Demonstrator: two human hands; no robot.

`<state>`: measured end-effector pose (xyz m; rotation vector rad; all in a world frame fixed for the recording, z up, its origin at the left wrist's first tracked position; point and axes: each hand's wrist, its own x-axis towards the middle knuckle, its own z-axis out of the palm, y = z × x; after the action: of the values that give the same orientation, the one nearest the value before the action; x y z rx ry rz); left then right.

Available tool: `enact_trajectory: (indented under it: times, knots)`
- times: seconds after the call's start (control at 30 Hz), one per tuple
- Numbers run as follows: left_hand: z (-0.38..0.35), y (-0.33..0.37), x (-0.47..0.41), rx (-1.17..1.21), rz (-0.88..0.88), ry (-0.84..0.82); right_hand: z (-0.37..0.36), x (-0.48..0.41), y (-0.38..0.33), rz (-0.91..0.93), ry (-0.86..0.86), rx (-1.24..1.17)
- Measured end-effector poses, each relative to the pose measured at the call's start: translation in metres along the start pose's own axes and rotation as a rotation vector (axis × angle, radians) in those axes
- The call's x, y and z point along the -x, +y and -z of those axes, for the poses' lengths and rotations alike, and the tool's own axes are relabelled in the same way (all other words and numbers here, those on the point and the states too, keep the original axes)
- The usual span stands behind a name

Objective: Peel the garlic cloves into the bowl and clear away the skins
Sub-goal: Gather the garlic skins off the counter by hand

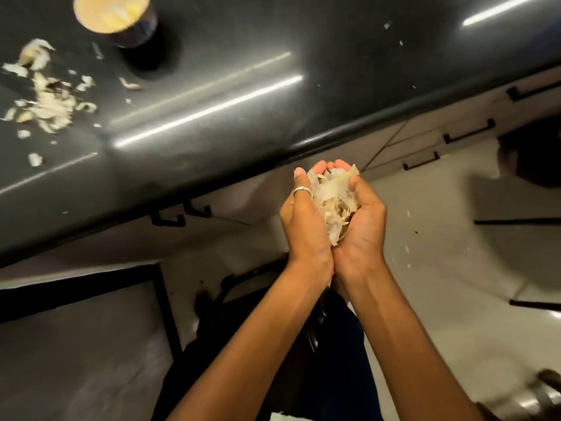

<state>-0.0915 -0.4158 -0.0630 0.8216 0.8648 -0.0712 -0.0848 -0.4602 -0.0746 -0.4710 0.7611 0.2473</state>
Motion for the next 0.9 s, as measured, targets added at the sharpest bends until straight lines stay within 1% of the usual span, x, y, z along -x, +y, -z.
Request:
enact_trajectory:
  times: [0.07, 0.13, 0.2, 0.23, 0.27, 0.3, 0.33, 0.4, 0.47, 0.53, 0.57, 0.63, 0.7, 0.8, 0.9]
  knots:
    - [-0.005, -0.033, -0.011, -0.04, 0.063, 0.003, 0.033, -0.017, -0.011, -0.004, 0.096, -0.043]
    - [-0.006, -0.063, -0.029, -0.081, 0.112, 0.029, 0.059, -0.035, -0.017, -0.019, 0.132, -0.096]
    - [-0.008, -0.094, -0.054, -0.134, 0.158, 0.06, 0.08, -0.054, -0.021, -0.038, 0.145, -0.075]
    - [-0.007, -0.115, -0.07, -0.156, 0.173, 0.082, 0.095, -0.069, -0.023, -0.096, 0.142, -0.059]
    - [-0.005, -0.133, -0.087, -0.181, 0.183, 0.104, 0.102, -0.08, -0.025, -0.117, 0.193, -0.003]
    - [-0.003, -0.148, -0.102, -0.224, 0.188, 0.126, 0.117, -0.095, -0.023, -0.108, 0.224, 0.017]
    - [-0.001, -0.167, -0.121, -0.282, 0.201, 0.159, 0.139, -0.115, -0.019, -0.084, 0.214, 0.016]
    - [0.005, -0.203, -0.155, -0.377, 0.208, 0.198, 0.18, -0.153, -0.01, -0.034, 0.322, -0.015]
    - [0.016, -0.232, -0.184, -0.422, 0.242, 0.212, 0.211, -0.18, -0.002, -0.045, 0.38, 0.006]
    - [0.026, -0.264, -0.208, -0.489, 0.277, 0.248, 0.237, -0.201, 0.006, -0.041, 0.387, 0.002]
    - [0.03, -0.279, -0.22, -0.532, 0.286, 0.261, 0.248, -0.212, 0.006, -0.027, 0.432, 0.01]
    - [0.039, -0.298, -0.236, -0.59, 0.311, 0.29, 0.261, -0.225, 0.009, -0.006, 0.567, 0.079]
    - [0.045, -0.316, -0.252, -0.627, 0.33, 0.293, 0.282, -0.244, 0.015, -0.02, 0.633, 0.087]
    - [0.054, -0.332, -0.271, -0.672, 0.362, 0.28, 0.3, -0.269, 0.027, -0.041, 0.676, 0.069]
    - [0.059, -0.337, -0.291, -0.665, 0.378, 0.296, 0.309, -0.293, 0.034, -0.046, 0.653, 0.019]
